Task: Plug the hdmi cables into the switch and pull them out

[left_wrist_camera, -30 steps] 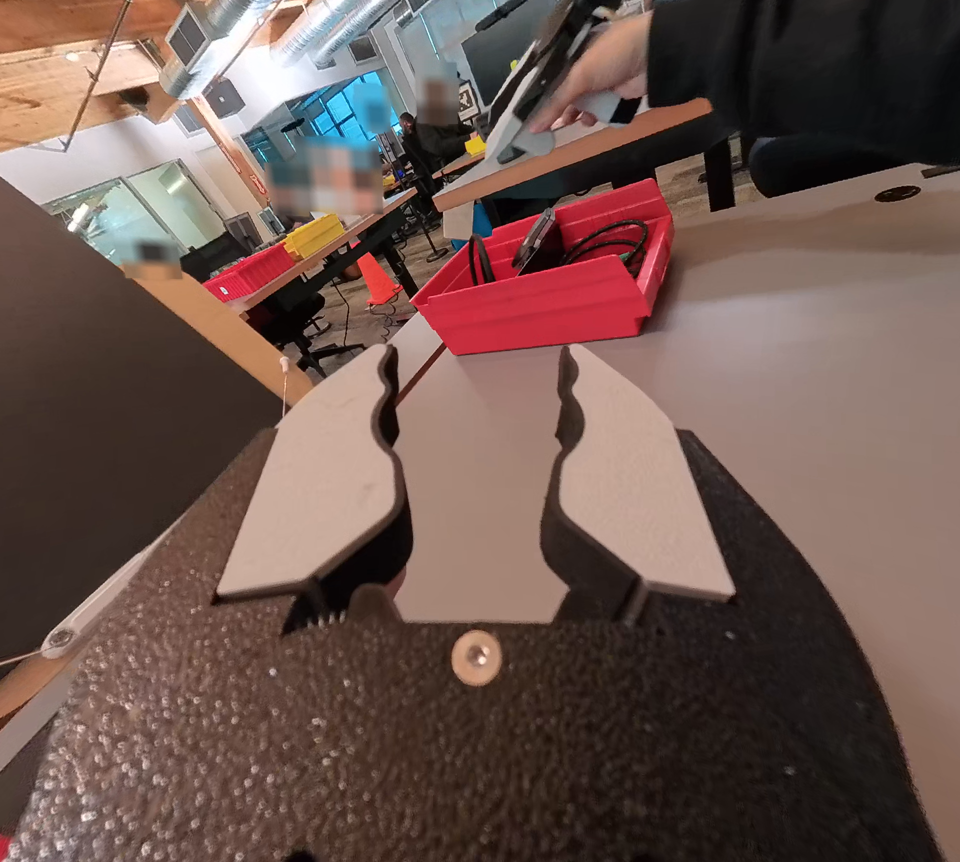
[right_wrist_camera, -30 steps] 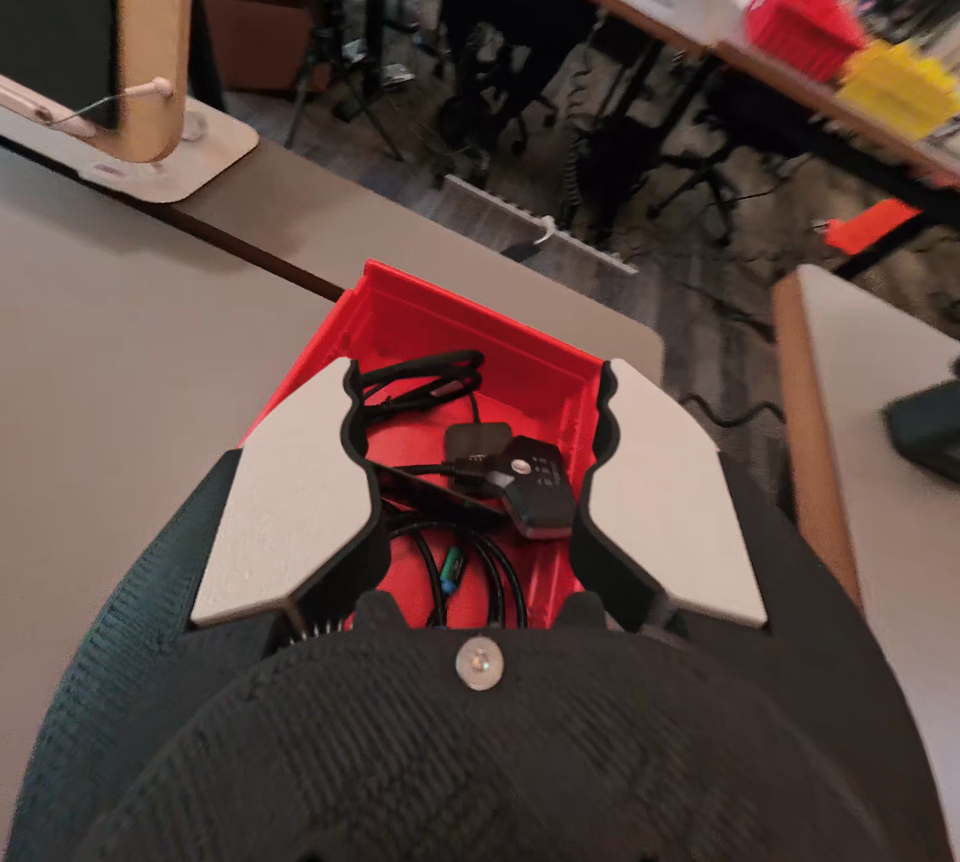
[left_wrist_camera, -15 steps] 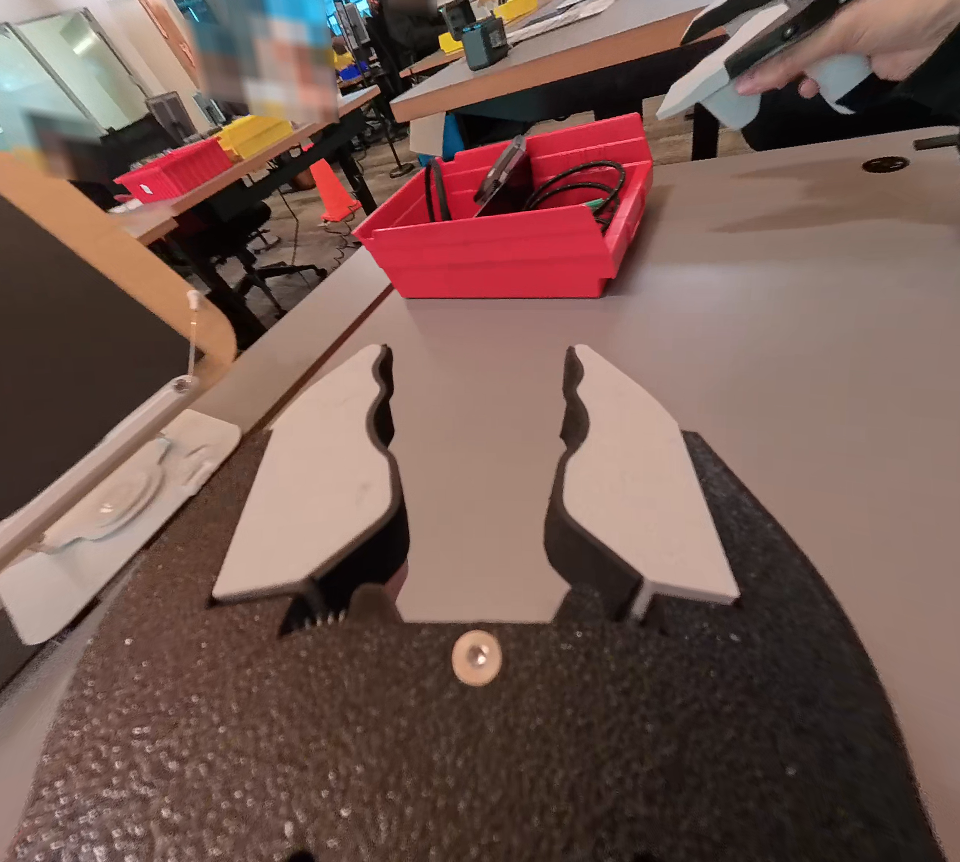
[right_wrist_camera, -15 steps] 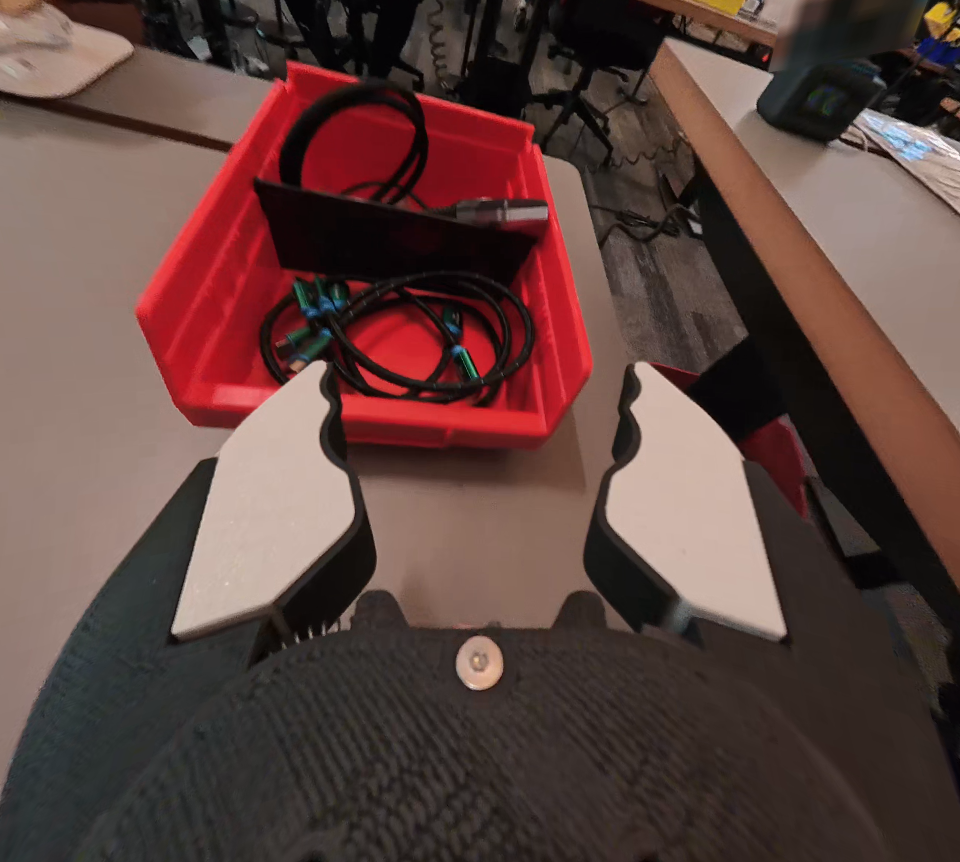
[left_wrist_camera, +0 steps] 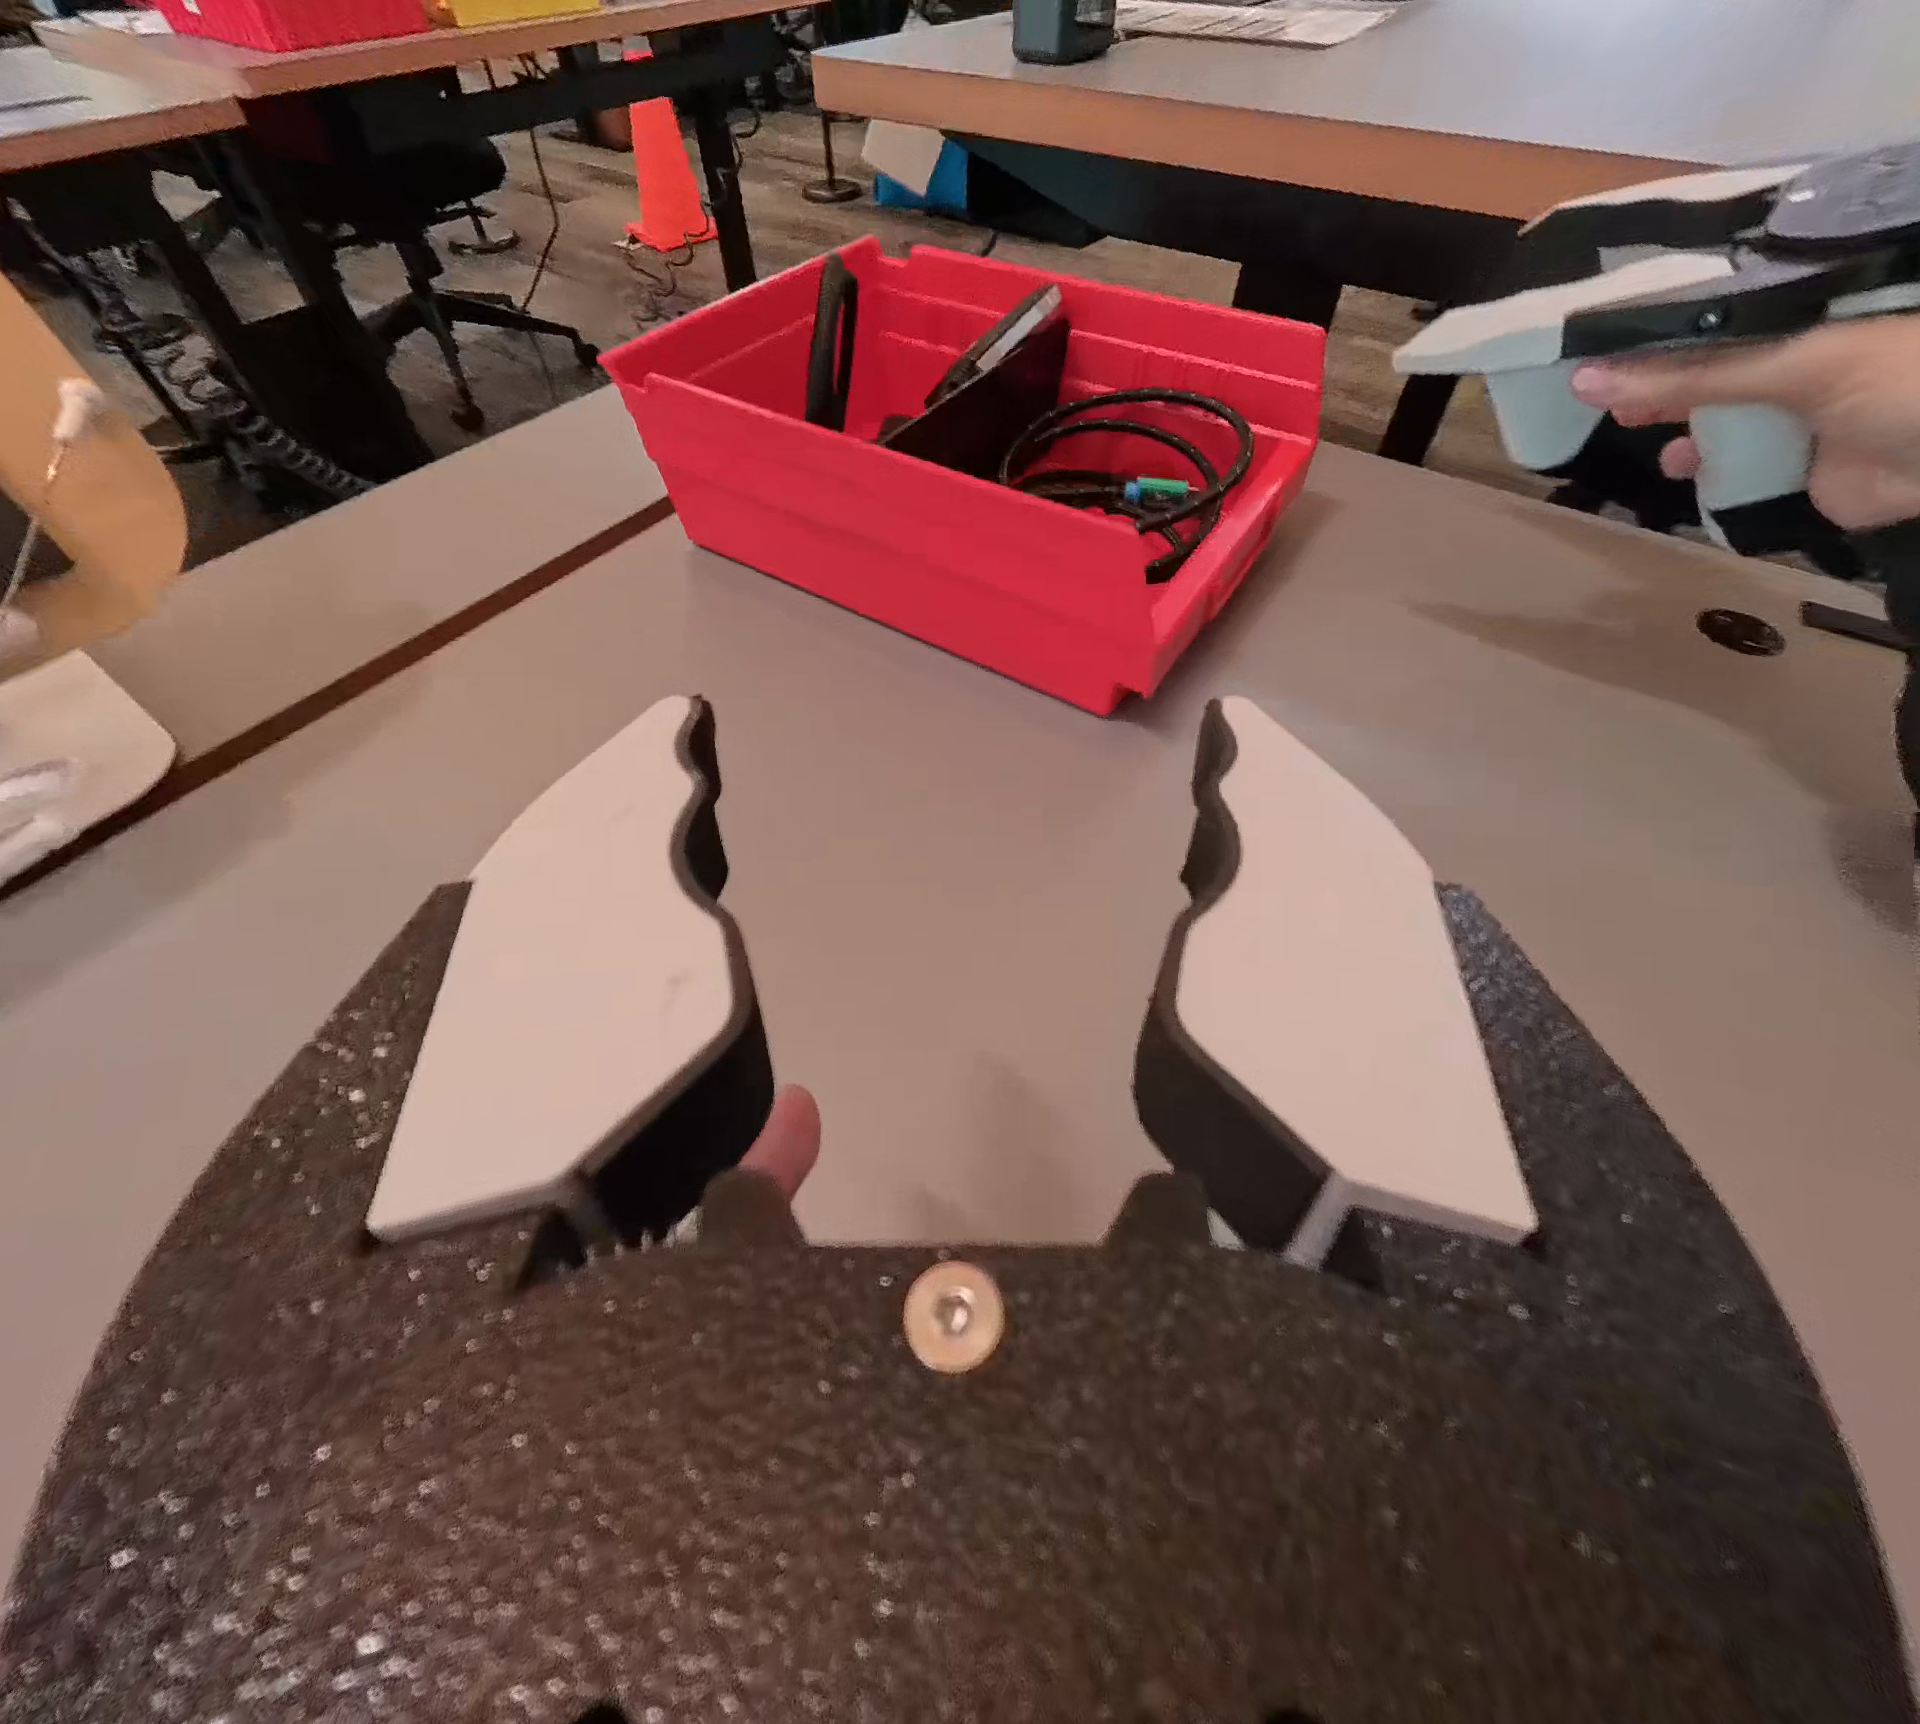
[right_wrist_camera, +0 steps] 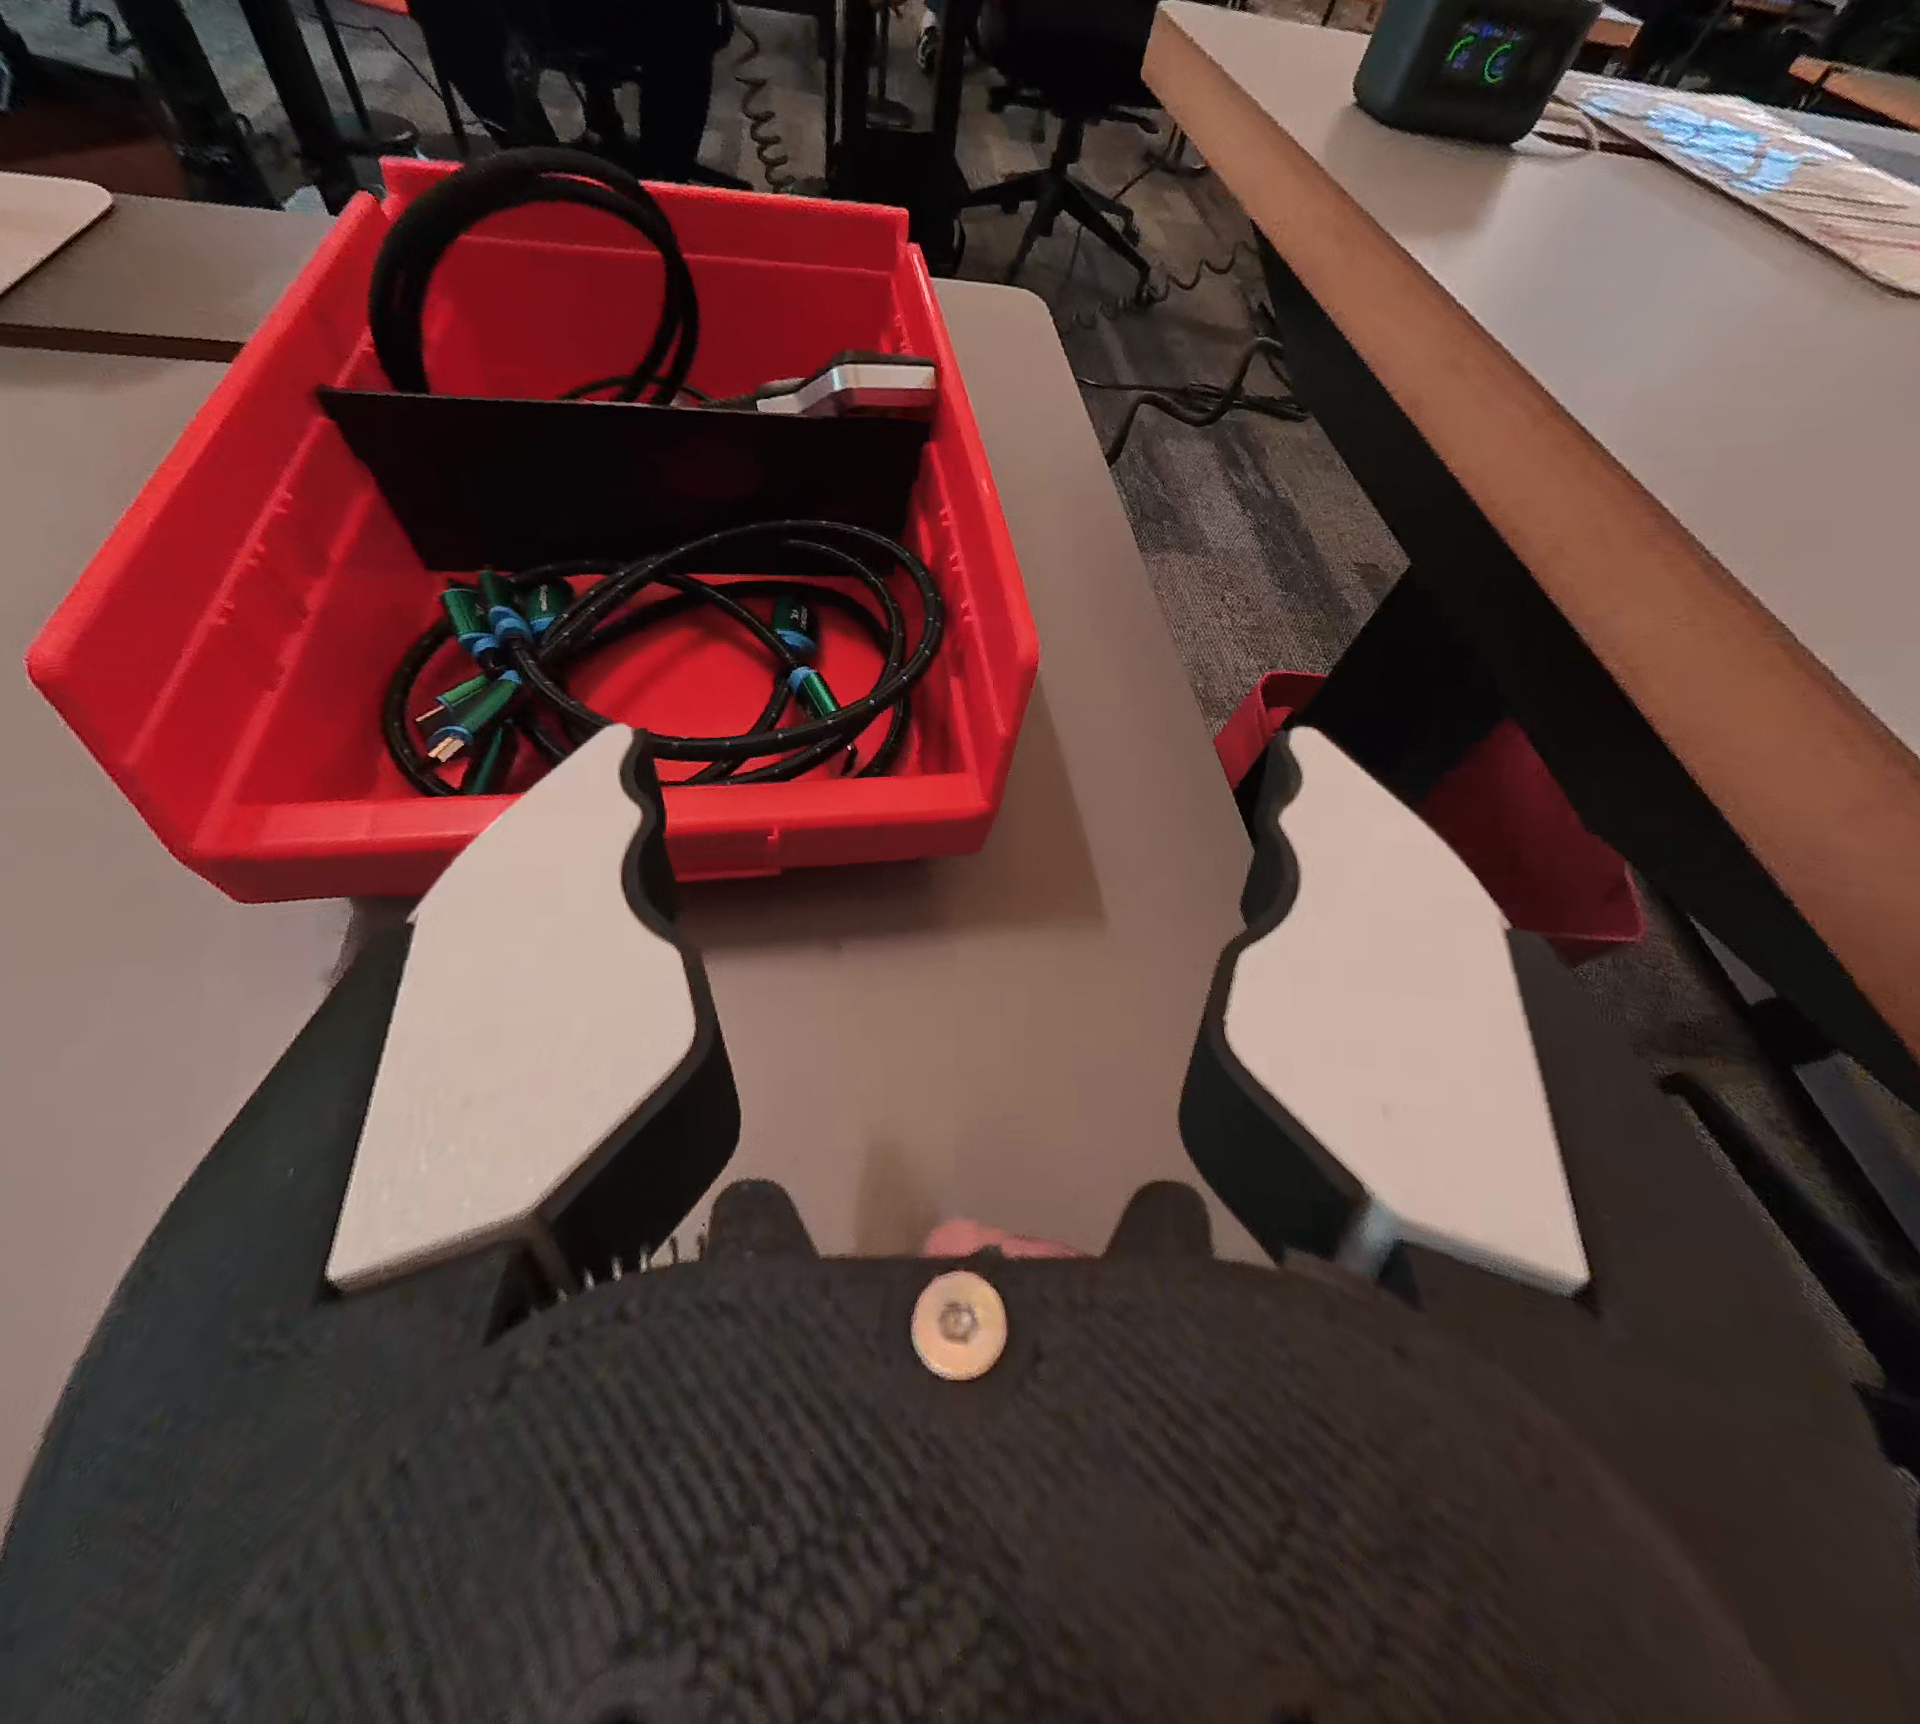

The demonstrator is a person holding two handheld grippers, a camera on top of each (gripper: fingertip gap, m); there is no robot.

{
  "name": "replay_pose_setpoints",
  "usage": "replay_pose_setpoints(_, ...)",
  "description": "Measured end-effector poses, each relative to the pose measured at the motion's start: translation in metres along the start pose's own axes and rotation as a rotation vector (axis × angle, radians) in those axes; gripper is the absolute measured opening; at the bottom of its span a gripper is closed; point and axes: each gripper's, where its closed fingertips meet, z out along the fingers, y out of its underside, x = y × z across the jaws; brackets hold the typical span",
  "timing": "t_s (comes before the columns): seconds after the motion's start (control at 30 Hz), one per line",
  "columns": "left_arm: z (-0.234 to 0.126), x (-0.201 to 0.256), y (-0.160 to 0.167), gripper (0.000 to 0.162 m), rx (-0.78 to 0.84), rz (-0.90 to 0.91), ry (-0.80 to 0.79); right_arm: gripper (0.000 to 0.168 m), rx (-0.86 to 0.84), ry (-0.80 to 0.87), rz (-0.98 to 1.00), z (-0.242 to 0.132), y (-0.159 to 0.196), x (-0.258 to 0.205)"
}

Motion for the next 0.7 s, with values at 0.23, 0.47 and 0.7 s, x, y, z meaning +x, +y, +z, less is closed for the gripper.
replay_pose_setpoints(0.23, 0.047, 0.02, -0.027, 0.088, -0.064, -0.024, -0.02, 0.111, -0.03, 0.037, -0.041, 0.003, 0.003, 0.001)
replay_pose_setpoints(0.47, 0.104, 0.04, -0.042, 0.089, -0.204, -0.148, -0.003, 0.111, -0.057, 0.07, -0.13, -0.002, 0.004, 0.006)
replay_pose_setpoints(0.7, 0.169, 0.041, -0.031, 0.096, -0.434, -0.389, -0.029, 0.11, -0.05, 0.07, -0.094, -0.007, 0.006, 0.018)
